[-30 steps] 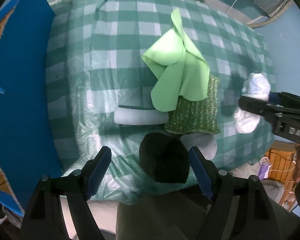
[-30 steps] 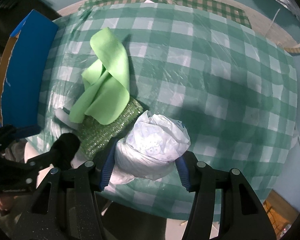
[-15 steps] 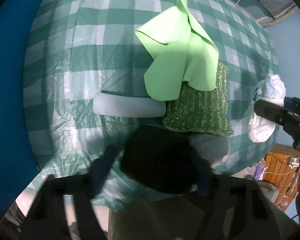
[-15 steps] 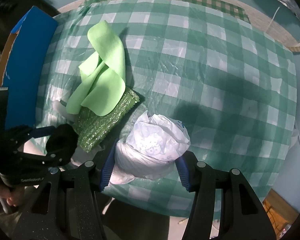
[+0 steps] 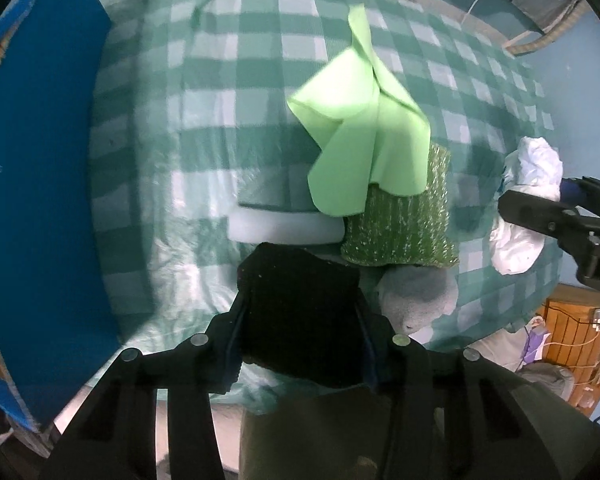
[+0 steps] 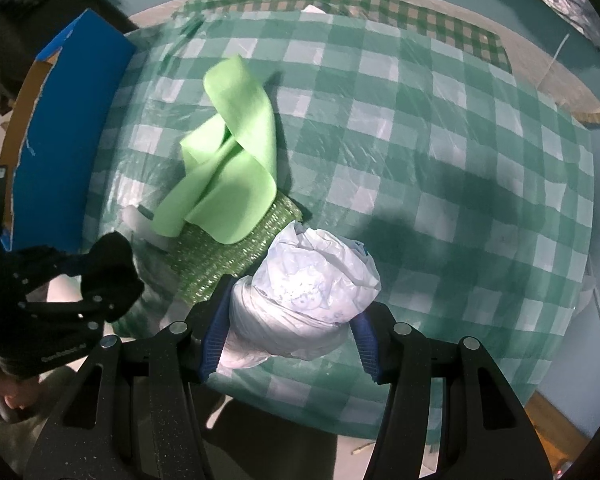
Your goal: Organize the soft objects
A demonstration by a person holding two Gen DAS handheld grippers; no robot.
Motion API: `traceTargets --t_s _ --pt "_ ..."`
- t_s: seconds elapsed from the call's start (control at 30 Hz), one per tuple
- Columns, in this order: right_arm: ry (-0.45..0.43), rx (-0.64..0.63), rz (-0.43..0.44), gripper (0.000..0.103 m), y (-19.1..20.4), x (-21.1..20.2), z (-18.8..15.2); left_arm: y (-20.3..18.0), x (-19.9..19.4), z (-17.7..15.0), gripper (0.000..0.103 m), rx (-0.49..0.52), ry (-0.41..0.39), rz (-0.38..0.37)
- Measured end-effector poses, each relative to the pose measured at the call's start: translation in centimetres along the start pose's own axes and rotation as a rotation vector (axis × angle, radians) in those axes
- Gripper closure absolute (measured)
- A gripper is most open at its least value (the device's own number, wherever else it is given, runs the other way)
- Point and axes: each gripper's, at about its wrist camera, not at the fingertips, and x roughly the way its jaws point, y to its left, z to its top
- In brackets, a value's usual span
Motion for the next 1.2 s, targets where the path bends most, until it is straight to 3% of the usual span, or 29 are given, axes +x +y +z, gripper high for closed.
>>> traceTargets --t_s 0.6,1.2 --pt "-0.037 -0.091 0.0 0.048 2.9 -3.1 1.8 1.8 -6.2 0.1 0.055 0.021 -0.118 0.003" --pt "-0.087 -0.198 0.036 0.048 7.6 -7.0 4.1 4.7 -11.4 0.3 0.055 -0.022 -0.192 0.011"
